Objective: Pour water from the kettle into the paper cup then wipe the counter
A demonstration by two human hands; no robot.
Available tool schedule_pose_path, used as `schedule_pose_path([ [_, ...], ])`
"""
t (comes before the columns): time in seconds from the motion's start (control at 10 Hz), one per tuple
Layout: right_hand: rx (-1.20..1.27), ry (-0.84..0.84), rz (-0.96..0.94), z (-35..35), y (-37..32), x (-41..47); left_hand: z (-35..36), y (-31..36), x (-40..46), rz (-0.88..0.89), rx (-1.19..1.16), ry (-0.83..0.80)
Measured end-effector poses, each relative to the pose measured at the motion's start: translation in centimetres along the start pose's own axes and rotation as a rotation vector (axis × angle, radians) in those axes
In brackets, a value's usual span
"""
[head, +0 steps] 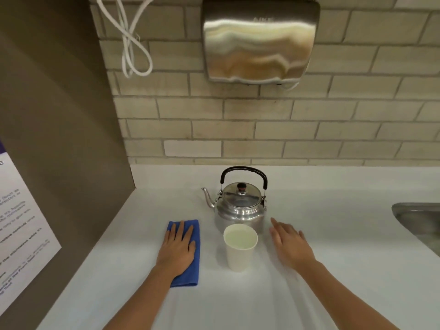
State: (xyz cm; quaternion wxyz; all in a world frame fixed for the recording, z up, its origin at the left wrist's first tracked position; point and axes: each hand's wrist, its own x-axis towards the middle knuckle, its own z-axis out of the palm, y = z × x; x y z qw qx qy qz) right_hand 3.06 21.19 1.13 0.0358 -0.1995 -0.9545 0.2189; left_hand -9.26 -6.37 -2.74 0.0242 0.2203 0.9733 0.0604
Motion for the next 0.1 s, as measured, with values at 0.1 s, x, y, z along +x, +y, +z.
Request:
schedule_pose_path([
  [0.1, -0.031, 0.128, -0.047, -2.65, -1.18, 1.2, -1.64, 1.11, 0.29, -0.042, -0.08, -0.011],
])
